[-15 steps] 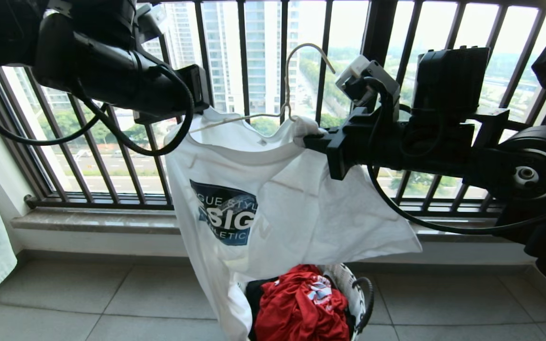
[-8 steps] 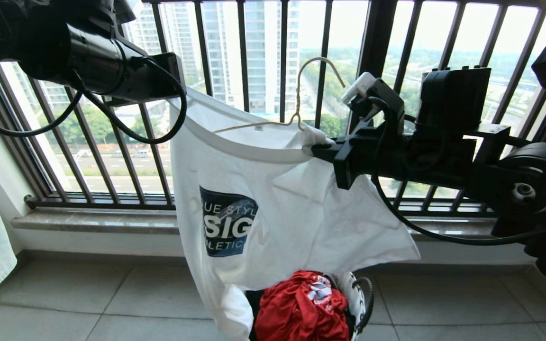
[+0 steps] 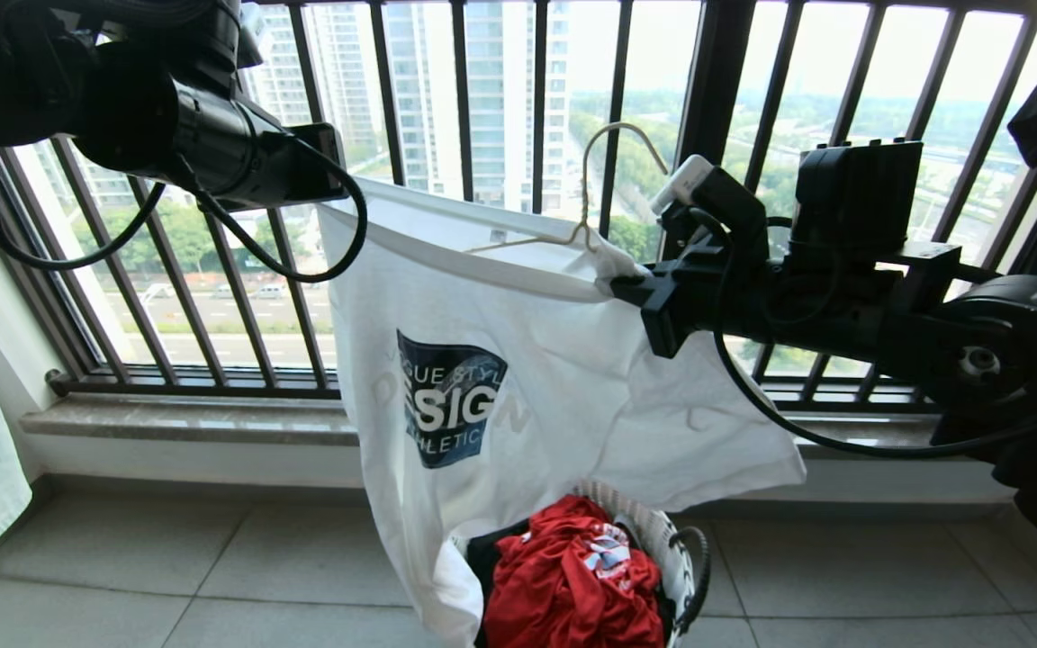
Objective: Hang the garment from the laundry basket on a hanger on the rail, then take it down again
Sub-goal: Hang the clothes on the clothes rack
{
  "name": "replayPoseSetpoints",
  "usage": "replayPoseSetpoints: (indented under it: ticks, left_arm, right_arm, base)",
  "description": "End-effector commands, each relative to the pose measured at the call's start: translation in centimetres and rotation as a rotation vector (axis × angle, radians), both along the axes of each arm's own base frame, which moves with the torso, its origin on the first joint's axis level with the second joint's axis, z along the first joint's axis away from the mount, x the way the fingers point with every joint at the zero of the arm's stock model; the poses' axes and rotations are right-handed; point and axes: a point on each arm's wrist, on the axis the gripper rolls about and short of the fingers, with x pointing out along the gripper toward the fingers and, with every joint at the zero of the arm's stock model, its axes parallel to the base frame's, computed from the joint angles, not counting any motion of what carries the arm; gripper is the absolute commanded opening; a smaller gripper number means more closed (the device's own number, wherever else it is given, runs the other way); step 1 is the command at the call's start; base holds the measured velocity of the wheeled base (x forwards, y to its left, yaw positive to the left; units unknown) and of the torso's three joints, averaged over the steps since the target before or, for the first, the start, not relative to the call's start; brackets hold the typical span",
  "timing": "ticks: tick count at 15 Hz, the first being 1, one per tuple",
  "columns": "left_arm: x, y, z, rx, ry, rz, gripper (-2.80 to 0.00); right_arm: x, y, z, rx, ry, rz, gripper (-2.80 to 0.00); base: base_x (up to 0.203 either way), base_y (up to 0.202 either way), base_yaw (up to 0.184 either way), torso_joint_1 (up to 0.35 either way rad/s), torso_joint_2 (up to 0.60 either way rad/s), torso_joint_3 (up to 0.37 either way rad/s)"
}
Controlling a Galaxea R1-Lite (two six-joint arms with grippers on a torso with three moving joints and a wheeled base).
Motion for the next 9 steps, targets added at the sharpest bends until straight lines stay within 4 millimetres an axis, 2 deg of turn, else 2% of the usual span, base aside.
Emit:
replayPoseSetpoints:
  ticks: [1,5,9]
  left_arm:
    - [-0.4,-0.5,0.1,-0.010,-0.002,-0.018,-2.80]
    - [-0.1,-1.8,0.0,-0.020,-0.026,-0.058,-2.80]
    - [-0.2,-2.1,0.1,-0.028,-0.029,-0.068,-2.80]
  right_arm:
    - [0.7,0.3,-0.5,-0.008,0.005,-0.001,-2.80]
    - [1.6,2.3,-2.1,-0.018,0.042,0.036,-2.80]
    - [3.0,4.0,-3.2,-0.007,0.067,0.029,-2.80]
  base:
    - [0.000,0.000,0.000,0.000,0.00,0.000]
    - [0.000,0.000,0.000,0.000,0.00,0.000]
    - [0.000,0.000,0.000,0.000,0.00,0.000]
